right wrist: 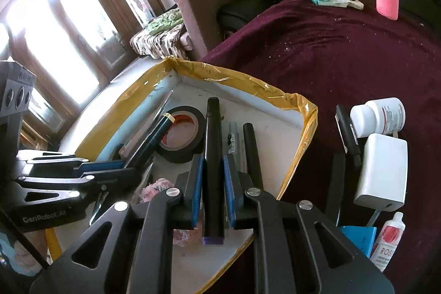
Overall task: Organize objects
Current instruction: 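Open both tools to drop the markers into the tray, then move both open tools back over the items on the bed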
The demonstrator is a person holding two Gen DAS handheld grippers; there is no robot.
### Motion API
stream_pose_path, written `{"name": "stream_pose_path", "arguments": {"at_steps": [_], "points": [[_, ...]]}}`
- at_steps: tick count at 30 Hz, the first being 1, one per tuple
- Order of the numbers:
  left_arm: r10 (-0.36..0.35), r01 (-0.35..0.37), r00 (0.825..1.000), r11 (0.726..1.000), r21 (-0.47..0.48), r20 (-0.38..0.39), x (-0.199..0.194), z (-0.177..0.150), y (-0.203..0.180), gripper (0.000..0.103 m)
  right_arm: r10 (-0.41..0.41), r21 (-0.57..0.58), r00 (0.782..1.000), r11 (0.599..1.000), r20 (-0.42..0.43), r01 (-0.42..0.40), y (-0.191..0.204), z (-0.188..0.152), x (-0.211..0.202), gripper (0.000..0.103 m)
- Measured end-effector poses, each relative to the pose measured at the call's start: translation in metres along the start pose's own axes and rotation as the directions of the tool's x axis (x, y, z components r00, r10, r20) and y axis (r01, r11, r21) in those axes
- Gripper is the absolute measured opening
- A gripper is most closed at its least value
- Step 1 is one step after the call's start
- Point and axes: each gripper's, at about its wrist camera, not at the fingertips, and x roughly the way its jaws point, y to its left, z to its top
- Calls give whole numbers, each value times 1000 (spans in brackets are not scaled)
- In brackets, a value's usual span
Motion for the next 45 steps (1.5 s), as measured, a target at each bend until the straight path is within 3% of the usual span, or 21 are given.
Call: {"name": "stream_pose_path", "arguments": {"at_steps": [3, 5, 7, 8, 10, 18, 27, 34, 37, 45], "points": [[-32, 33, 999, 999, -21, 24, -5, -2, 4, 21, 4, 4, 1000, 1000, 0, -4, -1, 1, 1, 14], [-72, 74, 995, 997, -18, 74, -15, -5, 5, 35, 13, 1, 1000, 1000, -2, -13, -1, 1, 1, 17], [-104, 107, 988, 994, -23, 115, -23, -9, 5, 47, 46, 5, 999, 999, 2, -47, -1, 1, -1, 30], [-114, 118, 986, 993, -29, 126, -25, -11, 5, 48, 62, 6, 998, 998, 5, -62, -1, 1, -2, 33], [-142, 148, 980, 988, -37, 138, -29, -15, 3, 48, 72, 7, 997, 997, 24, -73, -1, 0, -6, 41], [-155, 170, 960, 984, -46, 234, -56, -39, -20, 48, 48, 50, 996, 997, 78, -52, -14, -11, -41, 41], [-222, 224, 937, 974, 23, 269, -66, -67, -71, 48, -114, 227, 991, 969, 75, 94, -84, -72, -106, 41], [-231, 215, 941, 972, 92, 246, -68, -85, -104, 48, -220, 254, 976, 944, 0, 212, -107, -74, -97, 40], [-221, 201, 943, 974, 105, 248, -71, -89, -106, 48, -221, 244, 975, 945, -11, 217, -107, -72, -88, 38], [-228, 213, 945, 973, 86, 234, -70, -94, -106, 48, -299, 143, 953, 942, -47, 303, -97, -58, -71, 38]]}}
